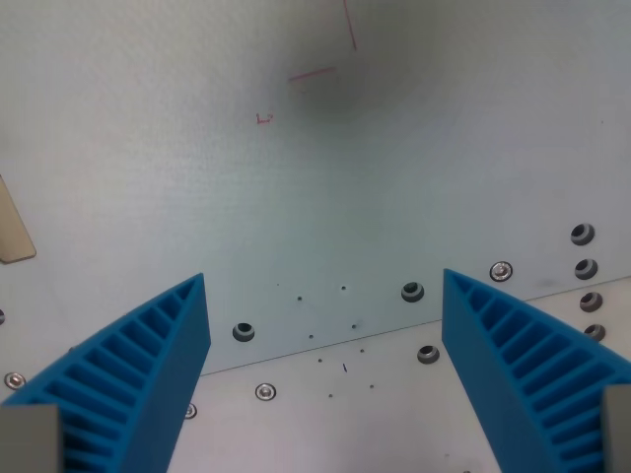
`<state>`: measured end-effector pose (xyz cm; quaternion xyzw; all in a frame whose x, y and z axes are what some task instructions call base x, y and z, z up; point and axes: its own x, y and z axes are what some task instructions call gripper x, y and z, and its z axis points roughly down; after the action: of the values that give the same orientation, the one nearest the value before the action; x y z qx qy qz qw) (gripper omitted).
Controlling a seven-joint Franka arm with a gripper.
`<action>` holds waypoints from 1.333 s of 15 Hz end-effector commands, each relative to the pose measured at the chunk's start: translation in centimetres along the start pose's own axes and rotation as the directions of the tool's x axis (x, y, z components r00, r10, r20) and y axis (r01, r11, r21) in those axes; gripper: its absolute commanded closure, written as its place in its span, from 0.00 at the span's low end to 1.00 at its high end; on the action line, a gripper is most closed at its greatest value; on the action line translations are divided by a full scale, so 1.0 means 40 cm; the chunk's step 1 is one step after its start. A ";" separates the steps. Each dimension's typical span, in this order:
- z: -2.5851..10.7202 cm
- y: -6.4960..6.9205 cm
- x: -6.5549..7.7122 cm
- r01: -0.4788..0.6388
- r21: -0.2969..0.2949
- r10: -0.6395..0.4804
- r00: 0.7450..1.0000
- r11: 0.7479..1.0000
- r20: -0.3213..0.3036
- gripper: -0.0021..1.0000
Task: Move in gripper negative x
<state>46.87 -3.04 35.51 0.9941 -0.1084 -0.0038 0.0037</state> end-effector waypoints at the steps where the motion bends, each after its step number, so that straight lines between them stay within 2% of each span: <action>1: -0.004 0.000 -0.013 0.000 0.001 0.000 1.000 1.000 -0.004 0.00; 20: -0.003 0.000 -0.250 0.000 0.001 0.000 1.000 1.000 -0.004 0.00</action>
<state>38.68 -1.36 35.30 0.9941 -0.0987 -0.0452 0.0048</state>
